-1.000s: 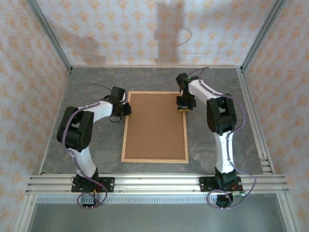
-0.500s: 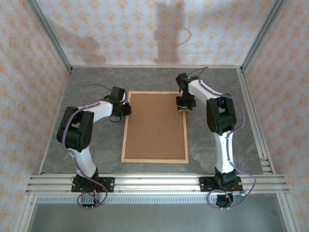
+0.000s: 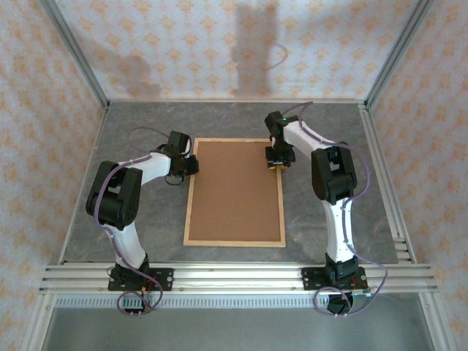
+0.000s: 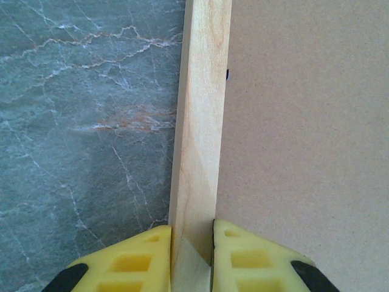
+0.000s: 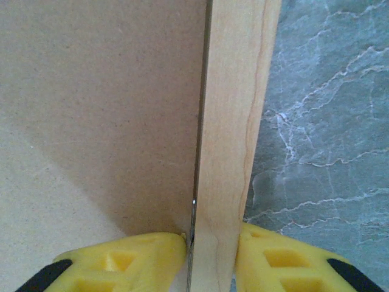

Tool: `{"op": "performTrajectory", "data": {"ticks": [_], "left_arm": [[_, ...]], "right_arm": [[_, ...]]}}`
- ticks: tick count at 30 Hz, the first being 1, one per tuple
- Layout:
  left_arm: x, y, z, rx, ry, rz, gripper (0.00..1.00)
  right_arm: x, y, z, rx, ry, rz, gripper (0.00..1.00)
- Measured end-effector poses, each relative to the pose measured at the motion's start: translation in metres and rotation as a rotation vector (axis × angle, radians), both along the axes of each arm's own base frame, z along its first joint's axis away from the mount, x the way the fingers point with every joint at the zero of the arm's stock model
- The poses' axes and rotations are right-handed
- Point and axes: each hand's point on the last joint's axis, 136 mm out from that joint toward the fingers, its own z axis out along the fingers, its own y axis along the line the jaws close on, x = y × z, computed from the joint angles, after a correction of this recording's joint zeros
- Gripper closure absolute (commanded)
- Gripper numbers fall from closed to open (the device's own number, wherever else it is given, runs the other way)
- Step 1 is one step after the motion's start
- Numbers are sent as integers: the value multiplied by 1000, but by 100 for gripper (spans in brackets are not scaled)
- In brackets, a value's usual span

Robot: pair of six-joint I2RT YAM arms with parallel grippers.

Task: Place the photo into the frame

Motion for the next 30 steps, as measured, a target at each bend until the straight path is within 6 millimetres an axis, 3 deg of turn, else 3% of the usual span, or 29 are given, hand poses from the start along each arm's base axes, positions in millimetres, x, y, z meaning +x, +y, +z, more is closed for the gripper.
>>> {"op": "performTrajectory", "data": {"ticks": [16,30], "left_arm": [[0,0,0,0,0,0,82],[0,0,0,0,0,0,82]], "right_arm": [[-3,2,13,0,-40,13,48],[8,-25,20,-34,-71,-57,66]]}}
